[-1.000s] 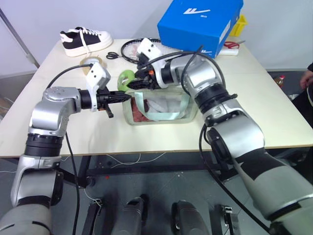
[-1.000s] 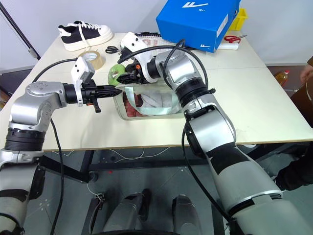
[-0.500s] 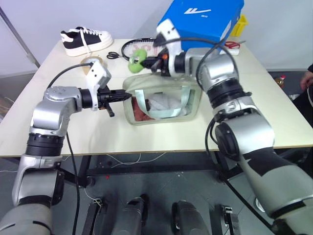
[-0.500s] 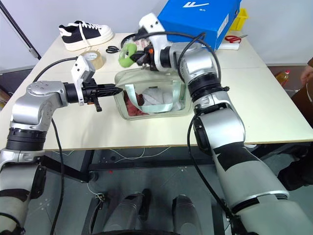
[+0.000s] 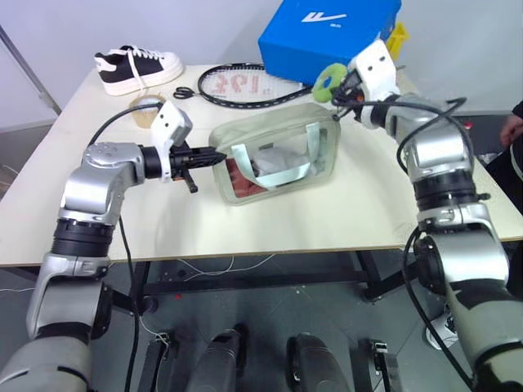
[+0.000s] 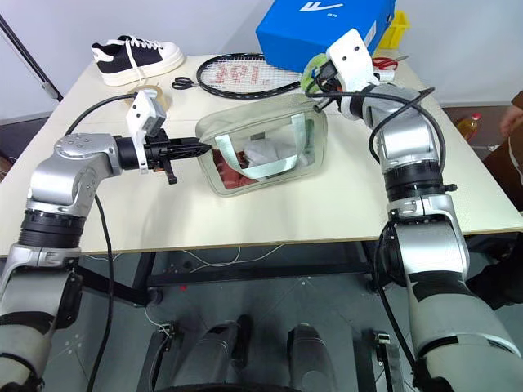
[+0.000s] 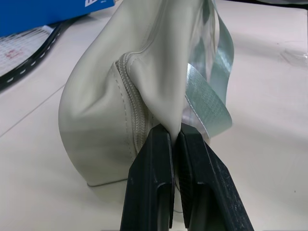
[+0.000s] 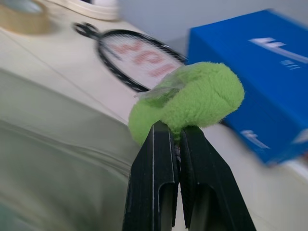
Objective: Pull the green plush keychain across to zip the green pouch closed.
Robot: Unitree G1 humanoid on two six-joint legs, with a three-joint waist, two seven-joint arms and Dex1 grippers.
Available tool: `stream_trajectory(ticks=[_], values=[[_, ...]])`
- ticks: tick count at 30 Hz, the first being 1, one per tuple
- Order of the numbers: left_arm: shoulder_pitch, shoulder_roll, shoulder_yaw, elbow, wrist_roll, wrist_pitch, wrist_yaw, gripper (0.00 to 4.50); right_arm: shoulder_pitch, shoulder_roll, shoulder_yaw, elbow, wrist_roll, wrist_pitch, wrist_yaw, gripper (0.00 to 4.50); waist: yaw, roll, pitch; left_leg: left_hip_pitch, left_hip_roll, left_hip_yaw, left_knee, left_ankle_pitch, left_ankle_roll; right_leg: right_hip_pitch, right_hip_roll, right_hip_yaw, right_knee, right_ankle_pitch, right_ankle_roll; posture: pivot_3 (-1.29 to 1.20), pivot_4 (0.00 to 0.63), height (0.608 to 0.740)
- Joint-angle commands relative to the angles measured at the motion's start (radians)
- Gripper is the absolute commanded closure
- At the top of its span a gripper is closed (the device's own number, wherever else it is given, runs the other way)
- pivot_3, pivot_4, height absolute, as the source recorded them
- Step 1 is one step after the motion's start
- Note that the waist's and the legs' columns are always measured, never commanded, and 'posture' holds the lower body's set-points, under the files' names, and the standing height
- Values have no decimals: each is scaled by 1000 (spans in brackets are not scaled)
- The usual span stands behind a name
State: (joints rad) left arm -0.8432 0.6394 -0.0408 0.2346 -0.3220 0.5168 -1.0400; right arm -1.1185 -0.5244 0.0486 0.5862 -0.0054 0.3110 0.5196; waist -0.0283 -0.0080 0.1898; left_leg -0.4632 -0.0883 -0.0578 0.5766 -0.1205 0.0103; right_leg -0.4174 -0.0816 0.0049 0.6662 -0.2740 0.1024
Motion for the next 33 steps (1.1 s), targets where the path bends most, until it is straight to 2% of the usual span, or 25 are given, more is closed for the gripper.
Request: stream_trajectory(ticks=[1,4,10,17,20,23,25,26,29,30,31,32,33], values=[[-16,47,24,35,25,-24,-7,4500,97,-60,-73,2,-66,-20,-184,4449,2,0,0,0,0,0,0,0,0,0,0,0,0,0,0,0,150,740],[-21,54,9,51,30,-46,-15,4500,191,8,-118,-19,3,60,-245,4449,7,0,0,1,0,0,1,0,0,2,0,0,0,0,0,0,150,740],[-18,58,6,52,32,-58,-20,4500,313,172,-288,-92,180,273,-383,4449,6,-1,-1,5,1,-1,1,0,0,6,1,0,-1,0,0,0,150,740],[-5,60,2,34,28,-54,-15,4500,349,394,-513,-245,470,485,-505,4449,-7,-2,-2,15,1,-1,-1,-1,2,14,1,1,-2,-1,-2,0,150,740],[-3,59,-1,28,26,-52,-13,4500,319,418,-594,-242,537,500,-577,4449,-12,-1,-2,15,1,-1,-1,-1,2,15,0,1,-2,-1,-2,0,150,740],[-6,59,-5,33,31,-58,-11,4500,283,380,-628,-223,558,482,-612,4449,-13,-1,-2,15,1,-1,-1,-2,2,15,0,1,-2,-1,-2,0,150,740],[-12,59,-5,41,34,-66,-13,4500,263,321,-593,-235,539,478,-586,3786,-13,-1,-2,15,1,-1,-1,-2,2,14,0,1,-2,-1,-2,0,150,740],[-21,60,-2,51,32,-69,-19,4138,254,275,-550,-257,522,482,-544,3526,-11,-1,-1,15,1,-1,-1,-2,2,14,0,1,-2,-1,-2,0,150,740],[-45,73,4,81,28,-74,-52,2949,227,141,-440,-313,490,515,-427,2015,-12,1,0,11,0,0,-1,-2,2,11,-1,1,-2,-1,-2,0,150,740],[-56,78,8,95,29,-76,-58,2391,222,91,-400,-328,476,524,-381,1464,-13,1,0,10,0,0,-1,-2,2,10,-1,1,-2,-2,-2,0,150,740],[-70,85,14,111,29,-74,-63,1898,223,24,-344,-351,461,538,-308,916,-13,1,0,9,0,0,-1,-1,2,9,-1,1,-2,-2,-2,0,150,740],[-87,96,19,127,27,-69,-74,1383,240,-79,-260,-399,457,559,-169,384,-13,1,0,8,1,0,-1,-1,3,8,-1,1,-2,-2,-2,0,150,740],[-98,104,22,140,26,-67,-83,891,253,-148,-203,-430,456,574,-73,0,-13,2,0,6,1,0,-1,-1,3,7,0,1,-2,-2,-2,0,150,740]])
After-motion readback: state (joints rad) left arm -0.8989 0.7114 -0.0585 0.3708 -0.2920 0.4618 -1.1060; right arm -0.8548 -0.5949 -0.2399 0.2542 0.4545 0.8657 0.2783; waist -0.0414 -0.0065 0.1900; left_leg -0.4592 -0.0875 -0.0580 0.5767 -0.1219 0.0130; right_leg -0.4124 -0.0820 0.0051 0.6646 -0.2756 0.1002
